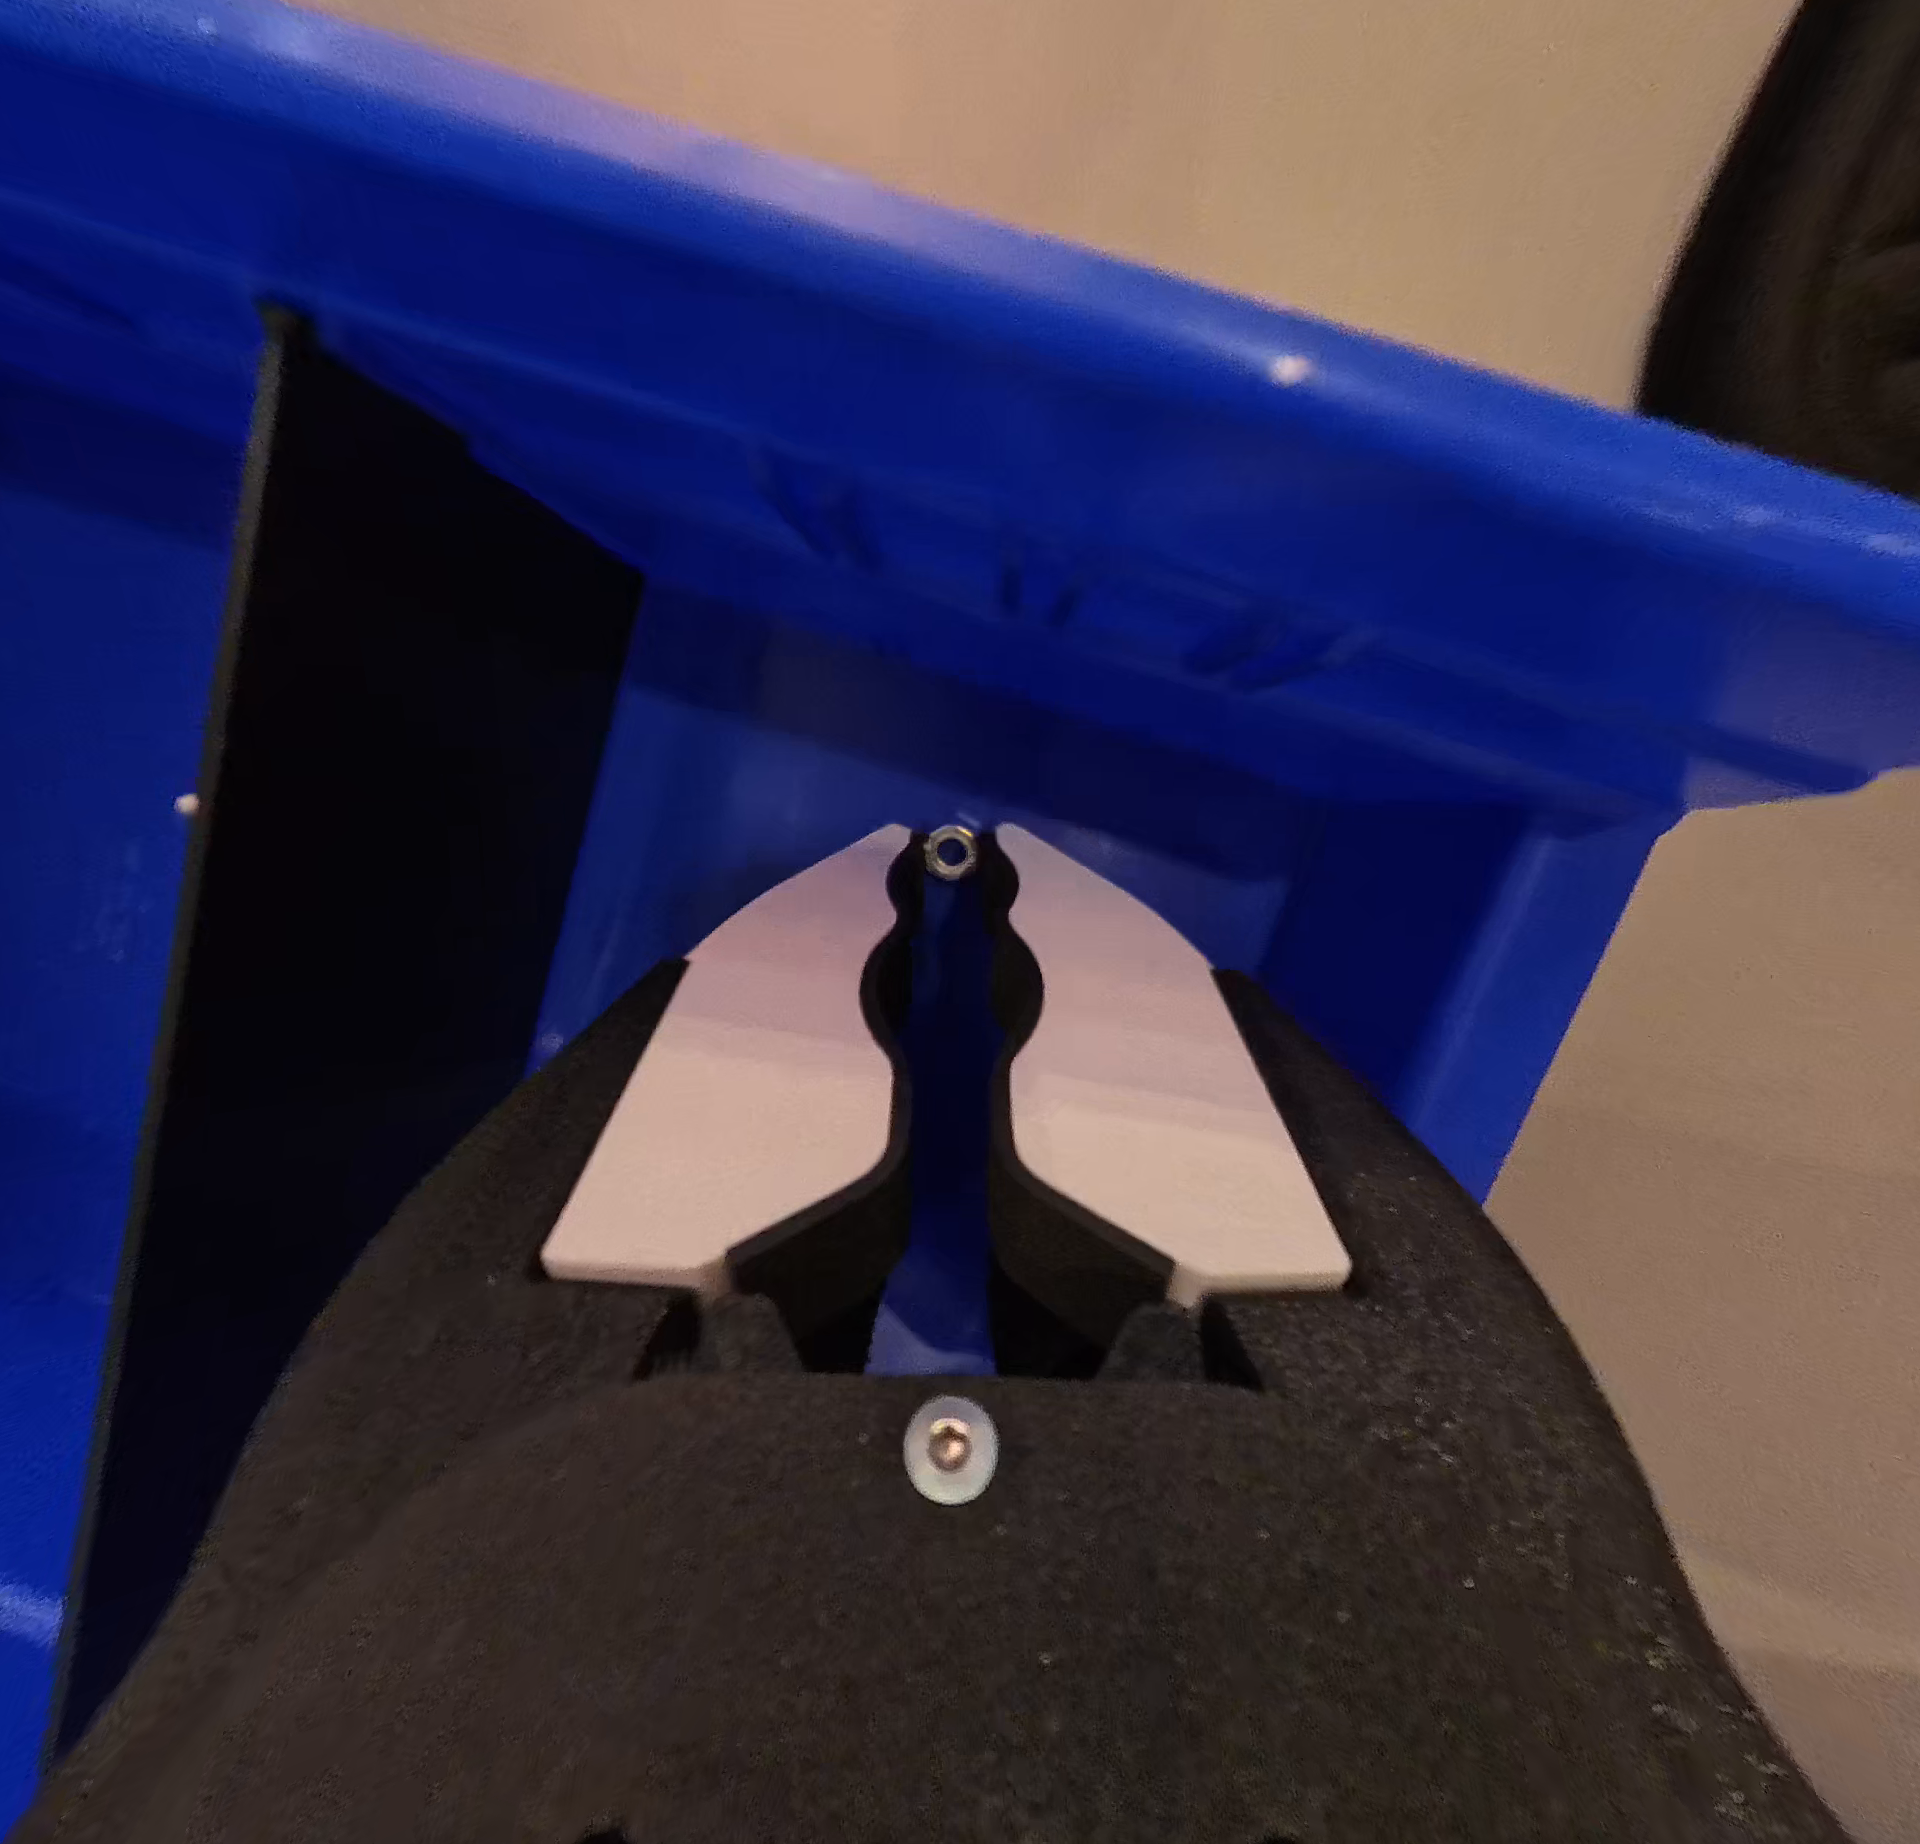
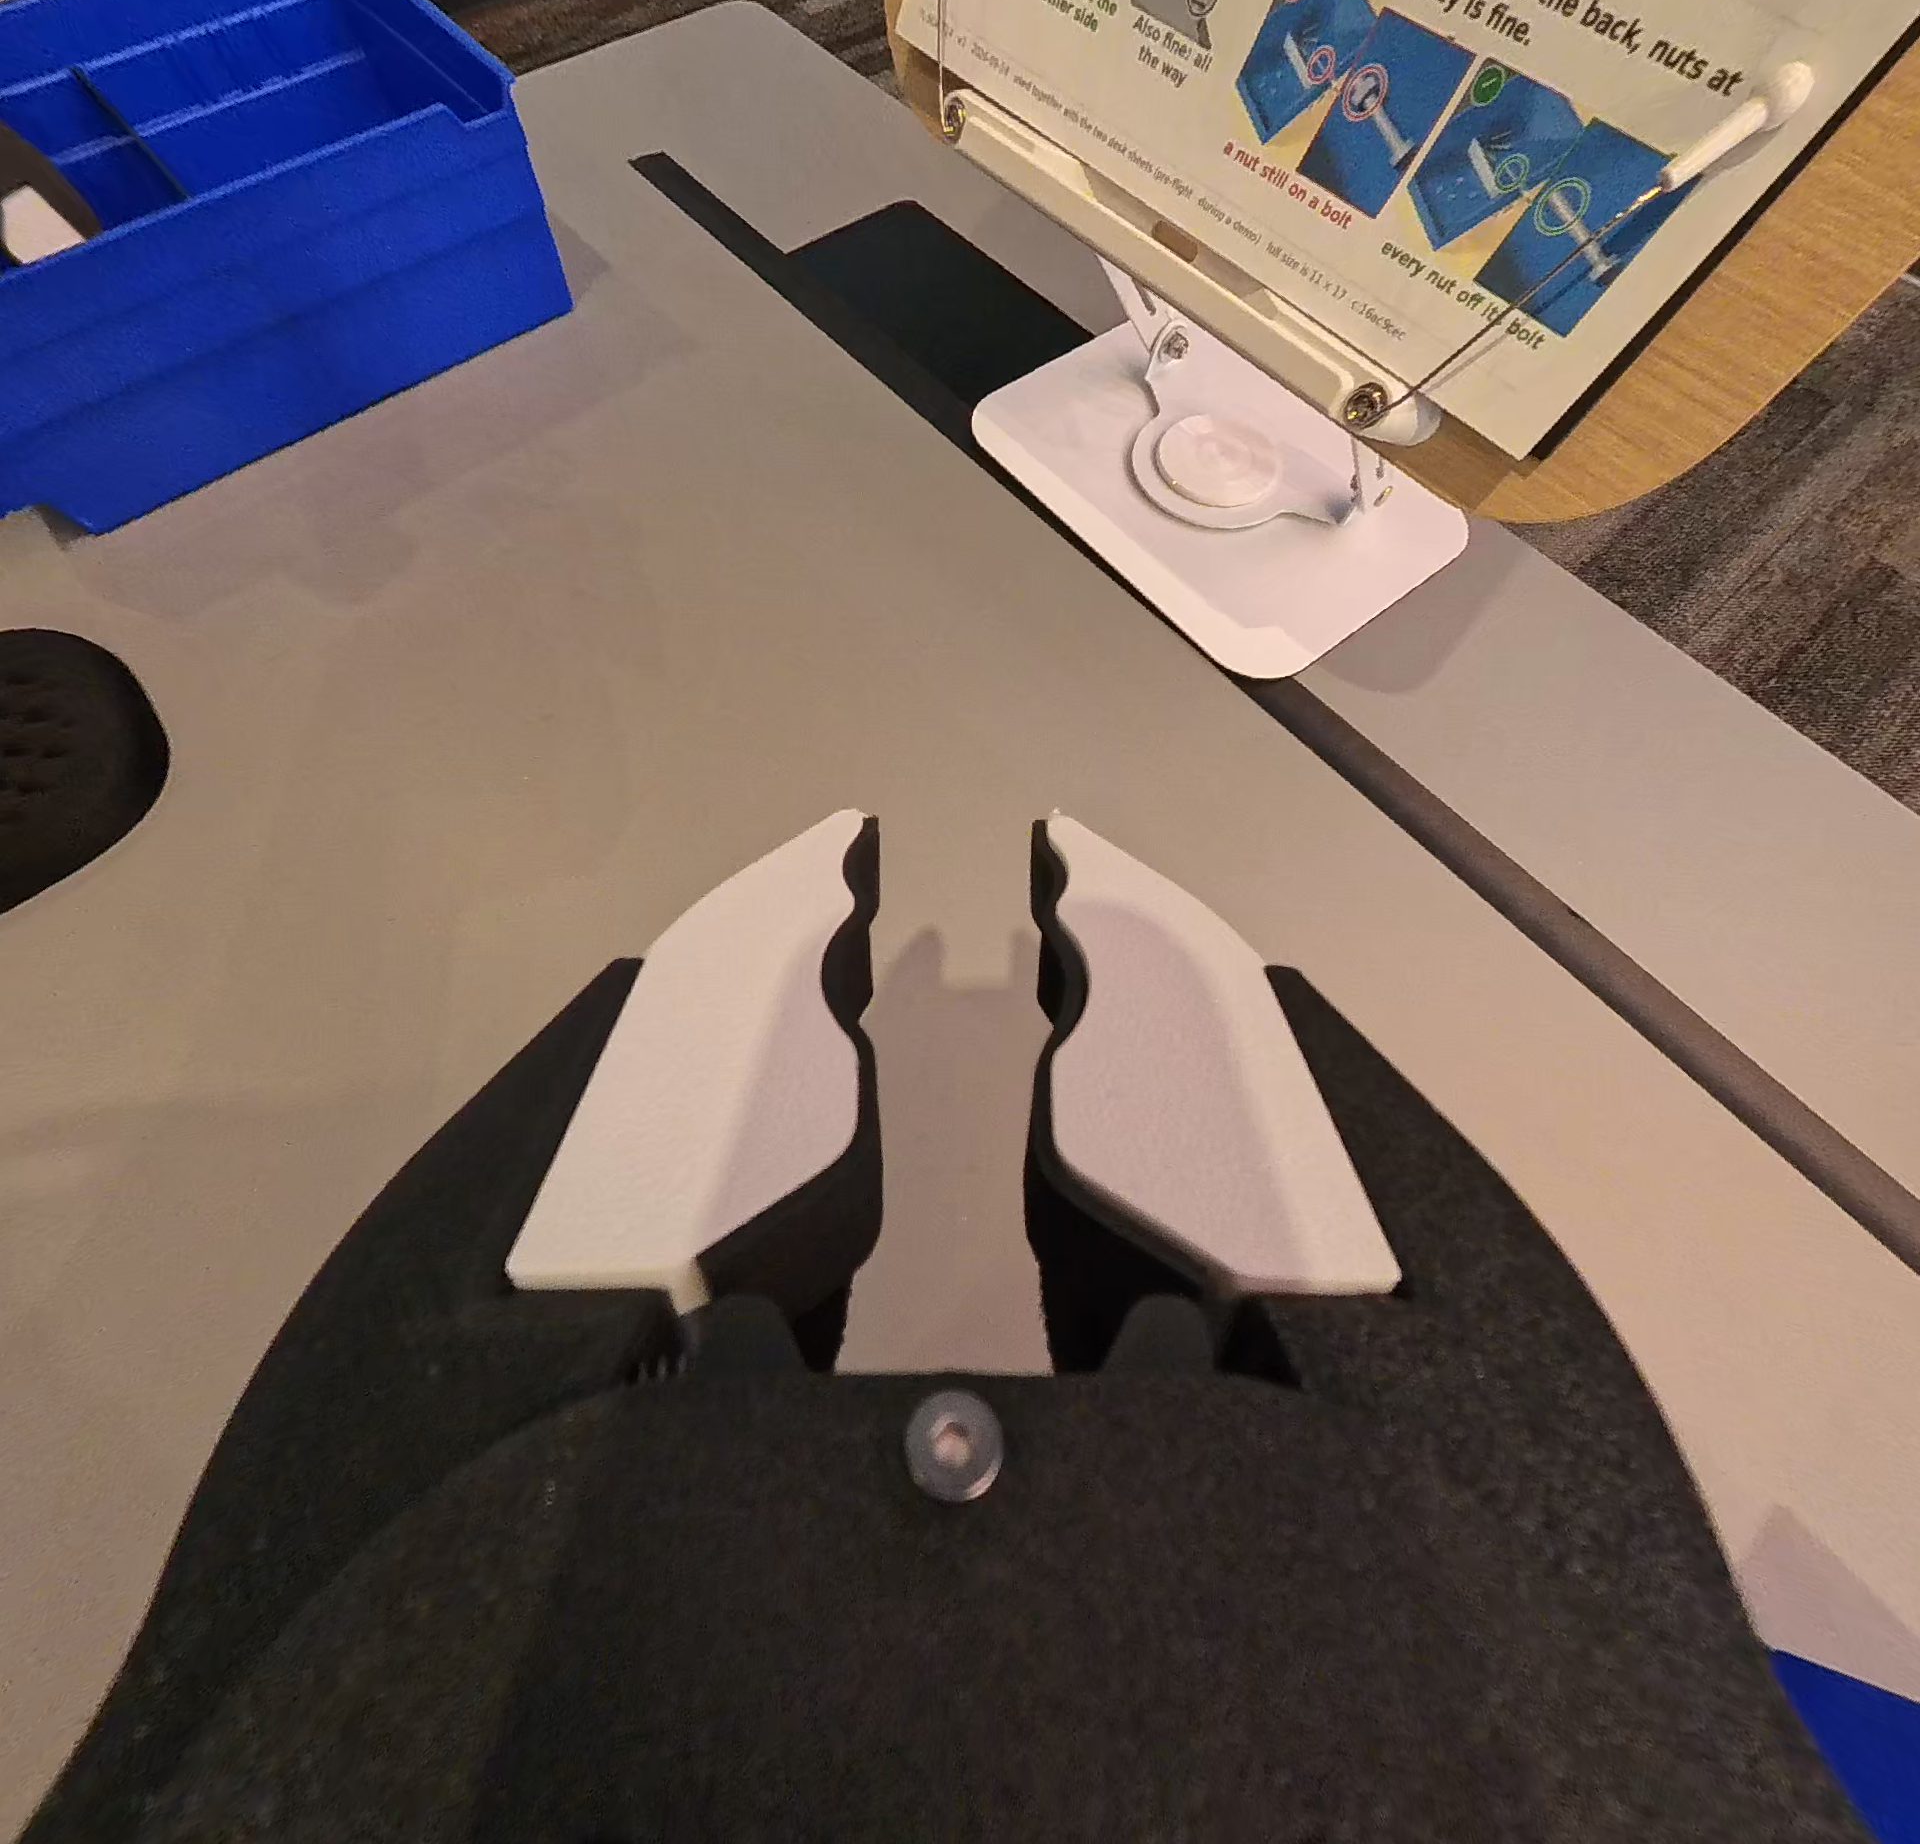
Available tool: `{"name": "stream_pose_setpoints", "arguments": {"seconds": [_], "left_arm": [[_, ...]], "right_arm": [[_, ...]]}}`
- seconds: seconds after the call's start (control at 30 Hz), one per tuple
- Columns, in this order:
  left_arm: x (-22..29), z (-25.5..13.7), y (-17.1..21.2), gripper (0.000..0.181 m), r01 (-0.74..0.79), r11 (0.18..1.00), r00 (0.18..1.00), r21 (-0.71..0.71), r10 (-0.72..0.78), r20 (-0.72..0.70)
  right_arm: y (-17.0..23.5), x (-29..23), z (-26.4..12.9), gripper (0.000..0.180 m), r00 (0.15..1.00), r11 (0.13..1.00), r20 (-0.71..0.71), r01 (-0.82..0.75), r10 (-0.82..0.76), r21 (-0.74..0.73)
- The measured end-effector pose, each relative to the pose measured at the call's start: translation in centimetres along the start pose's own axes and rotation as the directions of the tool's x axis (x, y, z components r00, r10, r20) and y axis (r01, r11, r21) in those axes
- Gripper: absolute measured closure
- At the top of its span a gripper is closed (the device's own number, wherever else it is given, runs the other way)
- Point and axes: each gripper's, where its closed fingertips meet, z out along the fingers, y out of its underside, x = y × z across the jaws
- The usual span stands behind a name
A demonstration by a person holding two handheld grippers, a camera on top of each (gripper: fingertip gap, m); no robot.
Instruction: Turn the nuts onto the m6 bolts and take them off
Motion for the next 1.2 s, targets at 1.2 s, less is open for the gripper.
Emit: {"name": "stream_pose_setpoints", "arguments": {"seconds": [1.2], "left_arm": [[9.8, 12.5, -28.7, 0.171, -0.33, 0.941, 0.941, 0.07, 0.334, -0.061]], "right_arm": [[0.5, 3.7, -5.1, 0.153, 0.997, 0.998, -0.071, 0.003, 0.001, 0.066]]}}
